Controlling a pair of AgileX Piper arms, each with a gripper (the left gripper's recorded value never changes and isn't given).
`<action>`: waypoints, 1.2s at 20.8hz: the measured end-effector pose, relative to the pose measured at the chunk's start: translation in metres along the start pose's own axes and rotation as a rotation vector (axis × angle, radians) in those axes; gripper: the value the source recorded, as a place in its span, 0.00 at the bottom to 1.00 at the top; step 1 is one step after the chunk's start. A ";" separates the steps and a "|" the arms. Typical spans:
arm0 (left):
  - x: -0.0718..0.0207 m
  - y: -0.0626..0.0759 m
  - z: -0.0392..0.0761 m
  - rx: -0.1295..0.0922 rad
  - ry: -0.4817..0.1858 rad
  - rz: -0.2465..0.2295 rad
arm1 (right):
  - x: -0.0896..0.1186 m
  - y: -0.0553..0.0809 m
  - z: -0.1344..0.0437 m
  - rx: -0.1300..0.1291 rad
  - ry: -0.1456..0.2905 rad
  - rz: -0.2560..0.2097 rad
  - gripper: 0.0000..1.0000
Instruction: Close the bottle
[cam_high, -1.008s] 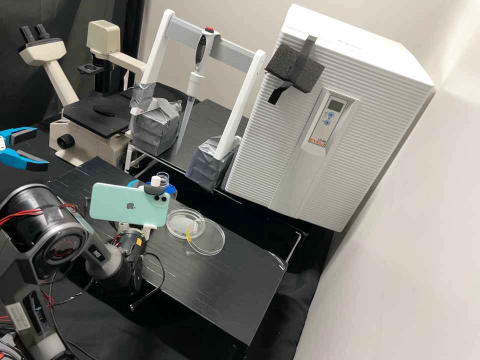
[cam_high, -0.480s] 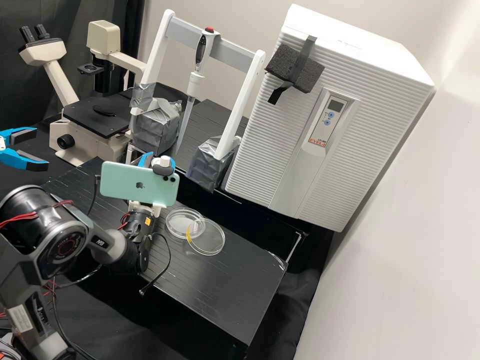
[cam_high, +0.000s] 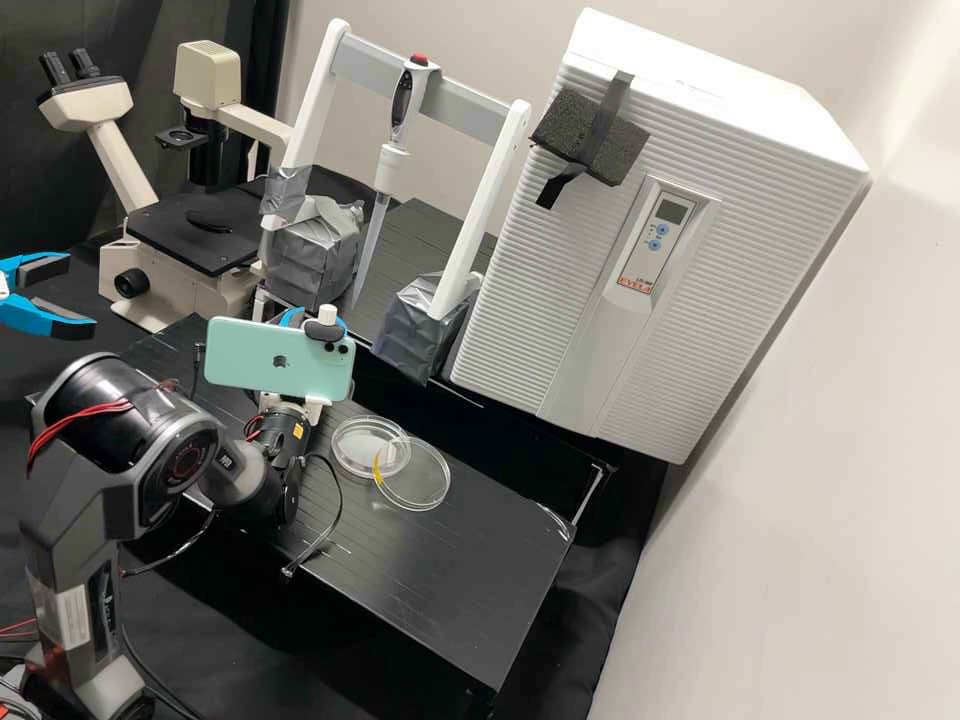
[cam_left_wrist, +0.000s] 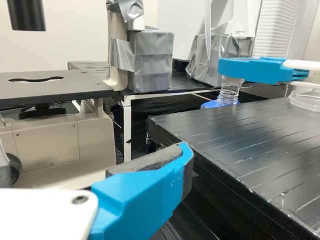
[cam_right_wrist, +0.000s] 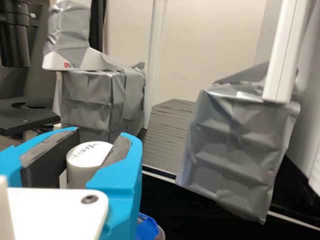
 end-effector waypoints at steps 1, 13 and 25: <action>0.0000 0.000 0.000 0.000 0.000 0.000 | 0.000 0.000 0.002 0.006 -0.010 0.006 0.00; 0.0000 0.000 0.000 0.000 0.000 0.000 | 0.003 -0.003 0.003 0.013 -0.019 0.005 0.00; -0.0027 -0.017 -0.016 -0.073 0.058 -0.061 | 0.007 -0.007 0.005 0.012 -0.033 0.006 0.00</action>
